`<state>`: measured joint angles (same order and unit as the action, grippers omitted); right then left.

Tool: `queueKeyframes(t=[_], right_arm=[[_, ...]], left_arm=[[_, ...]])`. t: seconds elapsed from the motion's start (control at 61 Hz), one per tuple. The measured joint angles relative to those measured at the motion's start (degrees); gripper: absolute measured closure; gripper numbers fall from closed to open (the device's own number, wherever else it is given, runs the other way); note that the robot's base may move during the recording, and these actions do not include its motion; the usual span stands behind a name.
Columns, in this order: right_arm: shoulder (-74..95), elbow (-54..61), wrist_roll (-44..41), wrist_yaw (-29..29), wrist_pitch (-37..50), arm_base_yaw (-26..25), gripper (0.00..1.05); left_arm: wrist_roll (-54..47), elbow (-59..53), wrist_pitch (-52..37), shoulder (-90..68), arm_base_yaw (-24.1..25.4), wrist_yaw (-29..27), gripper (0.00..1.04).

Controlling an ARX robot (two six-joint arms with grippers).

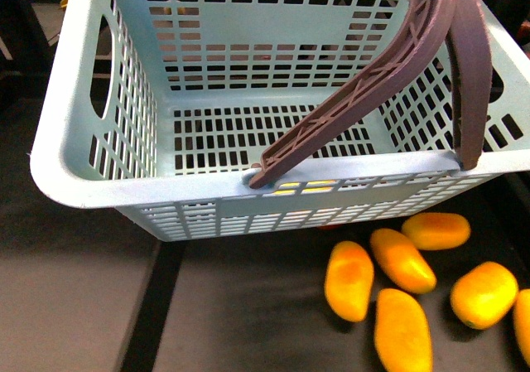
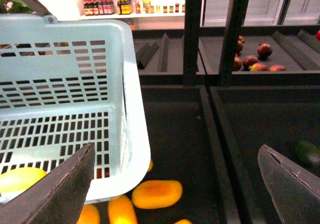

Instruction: Pick lemon and mango into basket

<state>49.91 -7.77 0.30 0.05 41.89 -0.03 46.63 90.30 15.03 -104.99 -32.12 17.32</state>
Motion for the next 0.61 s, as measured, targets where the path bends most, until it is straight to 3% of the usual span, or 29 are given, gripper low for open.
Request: queueKeyframes(t=[0.557,0.606], right_arm=[[0.17,0.00,-0.02,-0.28,0.00,0.11,0.09],[-0.28,-0.94,1.46,2.40,-3.72,0.74,0.09]], left_arm=[[-0.94,0.00,0.00,0.11,1.09,-1.44,1.00],[-0.72,0.00,0.00,0.11,1.03,-1.14,1.00]])
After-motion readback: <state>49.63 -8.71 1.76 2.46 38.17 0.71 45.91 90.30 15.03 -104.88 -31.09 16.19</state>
